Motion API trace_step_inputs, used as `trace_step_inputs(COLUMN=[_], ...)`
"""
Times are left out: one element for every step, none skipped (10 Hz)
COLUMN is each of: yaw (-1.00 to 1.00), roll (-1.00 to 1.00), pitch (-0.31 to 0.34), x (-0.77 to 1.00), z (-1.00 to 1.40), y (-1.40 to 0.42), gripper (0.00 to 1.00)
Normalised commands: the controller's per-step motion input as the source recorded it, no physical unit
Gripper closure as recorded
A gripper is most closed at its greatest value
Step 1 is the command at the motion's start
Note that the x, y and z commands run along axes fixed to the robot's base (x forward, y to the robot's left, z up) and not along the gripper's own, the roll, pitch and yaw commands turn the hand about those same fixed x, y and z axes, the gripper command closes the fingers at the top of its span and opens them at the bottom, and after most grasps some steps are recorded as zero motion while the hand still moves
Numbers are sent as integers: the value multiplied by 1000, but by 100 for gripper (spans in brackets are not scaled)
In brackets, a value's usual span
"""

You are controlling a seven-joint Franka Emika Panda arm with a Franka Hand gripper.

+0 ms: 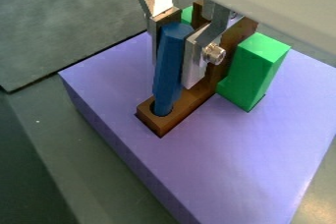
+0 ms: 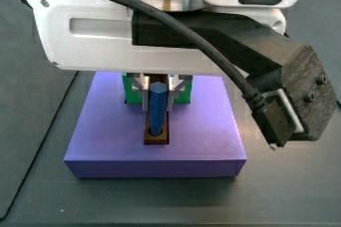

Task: Pick up the blue object. Move up. Move to above the board. Insert the blue object.
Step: Insert the blue object.

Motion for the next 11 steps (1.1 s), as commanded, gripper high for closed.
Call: trace_step_inputs(yaw=[0,0,40,23,23,0,0,0,0,0,0], roll=[136,190,263,303,367,353,417,399,340,109,0], pitch=[0,0,0,0,0,6,54,20,0,10,0], x=[0,0,71,120,149,303,129,0,0,0,0], z=[-46,-203,-277,-289,-394,-143,-40,-309,-591,-71,0], y=[-171,-106,-49,-31,-86,0,0,-29,-80,-46,0], gripper=[100,100,100,100,100,100,100,100,100,100,100])
